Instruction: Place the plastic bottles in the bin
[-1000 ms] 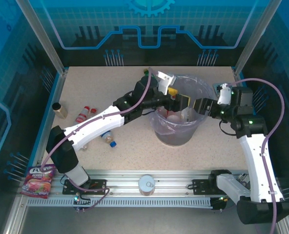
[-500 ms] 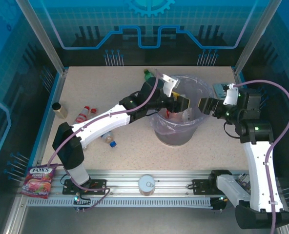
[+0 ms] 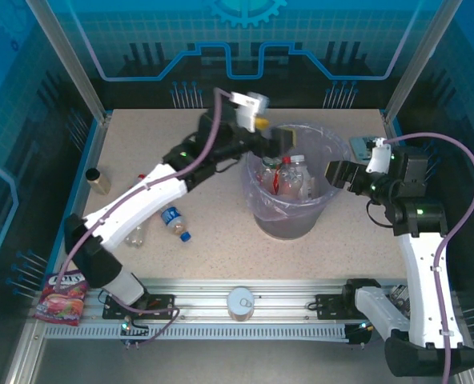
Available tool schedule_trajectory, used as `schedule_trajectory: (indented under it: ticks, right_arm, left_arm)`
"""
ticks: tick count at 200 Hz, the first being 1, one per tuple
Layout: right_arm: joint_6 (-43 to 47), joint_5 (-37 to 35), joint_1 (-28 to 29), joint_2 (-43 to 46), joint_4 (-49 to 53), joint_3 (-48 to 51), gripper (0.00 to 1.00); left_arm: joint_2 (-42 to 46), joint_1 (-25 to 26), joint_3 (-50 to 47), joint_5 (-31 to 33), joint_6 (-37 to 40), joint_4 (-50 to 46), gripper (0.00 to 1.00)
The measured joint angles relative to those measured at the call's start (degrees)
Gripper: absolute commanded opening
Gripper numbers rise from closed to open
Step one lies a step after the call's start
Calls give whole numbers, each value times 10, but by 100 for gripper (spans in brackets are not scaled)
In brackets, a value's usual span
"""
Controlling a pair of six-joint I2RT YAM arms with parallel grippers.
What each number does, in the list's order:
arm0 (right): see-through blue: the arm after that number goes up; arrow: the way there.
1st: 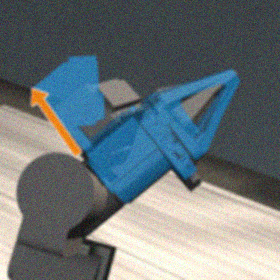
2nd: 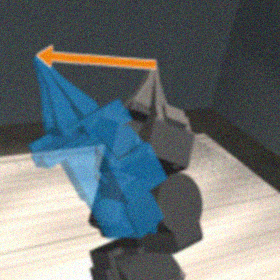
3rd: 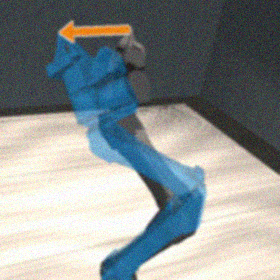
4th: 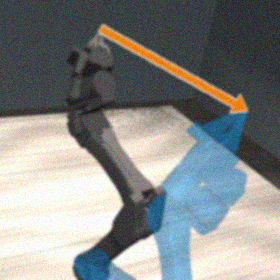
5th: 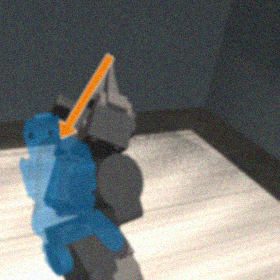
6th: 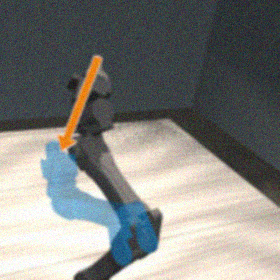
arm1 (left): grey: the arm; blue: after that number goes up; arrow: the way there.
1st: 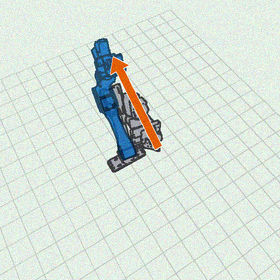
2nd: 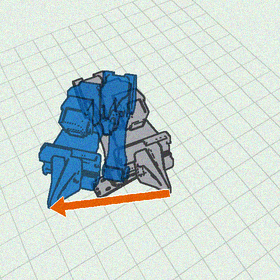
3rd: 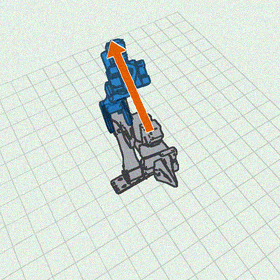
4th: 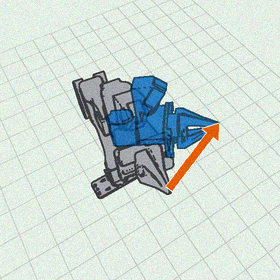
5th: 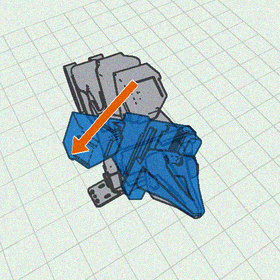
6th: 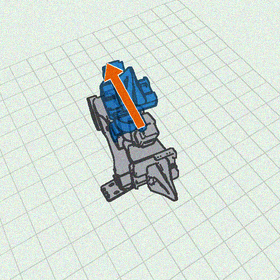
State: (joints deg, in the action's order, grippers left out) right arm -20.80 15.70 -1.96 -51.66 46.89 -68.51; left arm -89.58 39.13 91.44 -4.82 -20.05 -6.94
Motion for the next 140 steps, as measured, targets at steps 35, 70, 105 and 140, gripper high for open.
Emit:
schedule_trajectory:
  ticks: [35, 70, 105, 140]
  right_arm:
    - [-2, 6, 0, -7, -4, 0, 87]
    - [-2, 8, 0, -18, -2, 0, 87]
    - [-7, 10, 0, -24, -2, 0, 87]
    - [-13, 10, 0, -22, 0, 0, 87]
  left_arm:
    - [48, -138, -18, 32, -50, -1, 99]
    - [-9, -202, -19, 60, -84, -2, 99]
    - [-194, -204, 91, 67, -112, -22, 99]
    - [-390, -207, 254, 67, -137, -43, 99]
